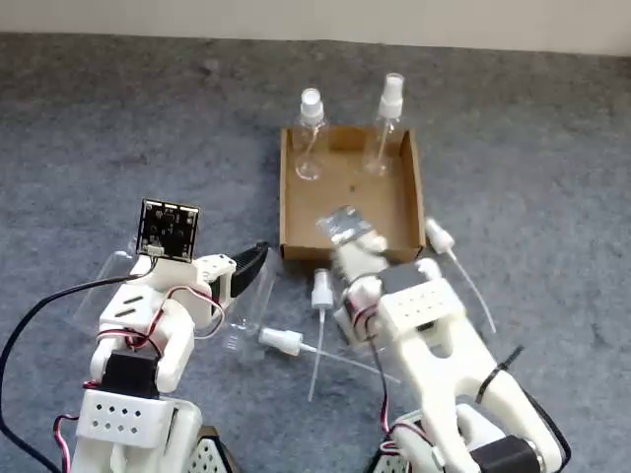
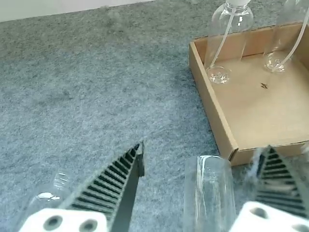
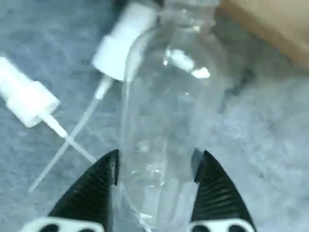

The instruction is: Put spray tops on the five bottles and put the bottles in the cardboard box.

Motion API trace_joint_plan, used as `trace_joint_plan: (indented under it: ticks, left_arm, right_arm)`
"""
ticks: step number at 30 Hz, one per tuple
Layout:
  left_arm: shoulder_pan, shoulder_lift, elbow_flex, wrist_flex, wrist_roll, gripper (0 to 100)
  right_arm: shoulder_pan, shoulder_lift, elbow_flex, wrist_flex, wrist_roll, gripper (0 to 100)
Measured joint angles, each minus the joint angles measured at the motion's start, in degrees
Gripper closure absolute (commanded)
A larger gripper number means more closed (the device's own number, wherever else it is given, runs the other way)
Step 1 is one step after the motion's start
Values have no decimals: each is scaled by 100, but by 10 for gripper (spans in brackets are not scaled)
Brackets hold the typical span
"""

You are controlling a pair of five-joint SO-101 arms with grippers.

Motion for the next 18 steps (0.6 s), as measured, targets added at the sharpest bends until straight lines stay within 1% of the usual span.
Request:
trace_joint_plan:
  ticks: [5, 9, 11, 15, 18]
  left_arm:
    - [0, 0, 0, 0, 0, 692]
    - [9, 9, 0, 0, 0, 692]
    - [193, 9, -9, 35, 0, 708]
    - [598, 9, -97, 352, 0, 798]
    - [870, 255, -343, 510, 0, 813]
  right_arm:
    - [826, 0, -1266, 1143, 580, 985]
    - [1609, 0, -2040, 1925, 1371, 985]
    - [2145, 0, -2259, 2013, 1820, 985]
    - [3349, 0, -2347, 2031, 2813, 985]
    - [4176, 0, -2347, 1934, 3552, 985]
